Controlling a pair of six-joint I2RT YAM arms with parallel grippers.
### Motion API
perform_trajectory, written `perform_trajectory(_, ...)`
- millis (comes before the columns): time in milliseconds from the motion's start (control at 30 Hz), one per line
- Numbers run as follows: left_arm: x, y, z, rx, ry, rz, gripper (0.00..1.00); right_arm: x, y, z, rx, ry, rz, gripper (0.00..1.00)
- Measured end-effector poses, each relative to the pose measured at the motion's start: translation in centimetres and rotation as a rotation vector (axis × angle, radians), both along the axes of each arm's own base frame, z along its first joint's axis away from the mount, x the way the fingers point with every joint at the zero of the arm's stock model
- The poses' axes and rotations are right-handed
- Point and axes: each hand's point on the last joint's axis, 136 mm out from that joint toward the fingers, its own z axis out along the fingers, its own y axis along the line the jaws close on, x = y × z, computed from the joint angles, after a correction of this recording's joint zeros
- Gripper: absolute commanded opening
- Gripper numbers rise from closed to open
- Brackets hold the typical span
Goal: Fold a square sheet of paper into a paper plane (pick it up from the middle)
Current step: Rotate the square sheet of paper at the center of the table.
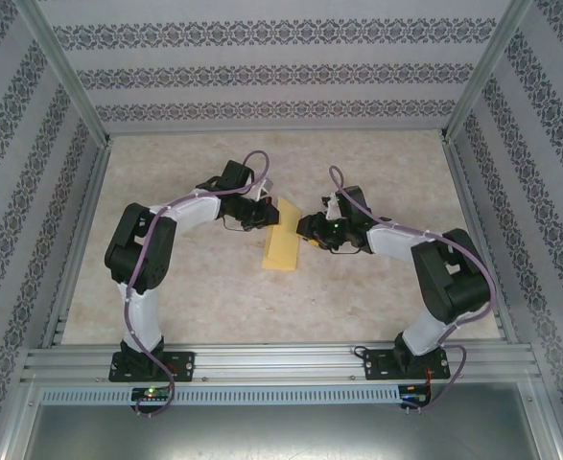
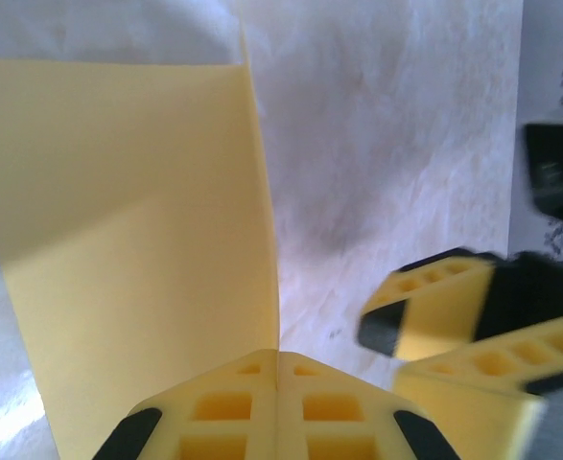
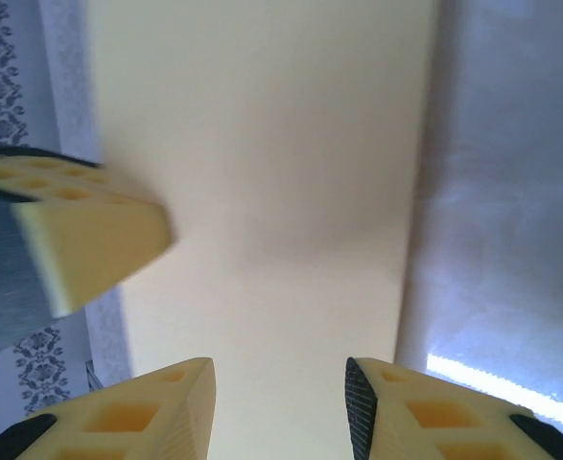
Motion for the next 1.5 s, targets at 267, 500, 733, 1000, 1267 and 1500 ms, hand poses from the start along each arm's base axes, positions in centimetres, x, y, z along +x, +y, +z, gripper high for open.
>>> perform_trajectory(267,-1.9,1.2,-1.5,0.030,0.075,-0.060,0.00,-2.9,2.4,1.7,-0.107,-0.174,0.132,0.43)
perform_trajectory(500,-2.1,1.2,-2.2,0.015,0.117,-0.022,0.00,-7.0,6.3,0.5,-0.272,-0.332,0.314,0.45)
perform_trajectory(733,-2.2,1.1,-2.5,0.007,0.141,0.004,0.00,-11.5,10.0,0.1,-0.436,-0.567,0.496,0.56)
perform_trajectory(1000,-2.1,1.1,-2.4,0.005,0.147,0.011,0.00,-10.1,10.2,-0.1,-0.650,-0.680,0.476,0.58)
perform_trajectory(1267,-2.1,1.1,-2.4,0.005,0.150,0.013,0.00,-9.6,10.4,-1.0,-0.766,-0.702,0.481,0.56)
perform_trajectory(1500,-2.1,1.1,-2.4,0.005,0.150,0.013,0.00,-9.7,10.0,-1.9,-0.830,-0.699,0.492,0.43)
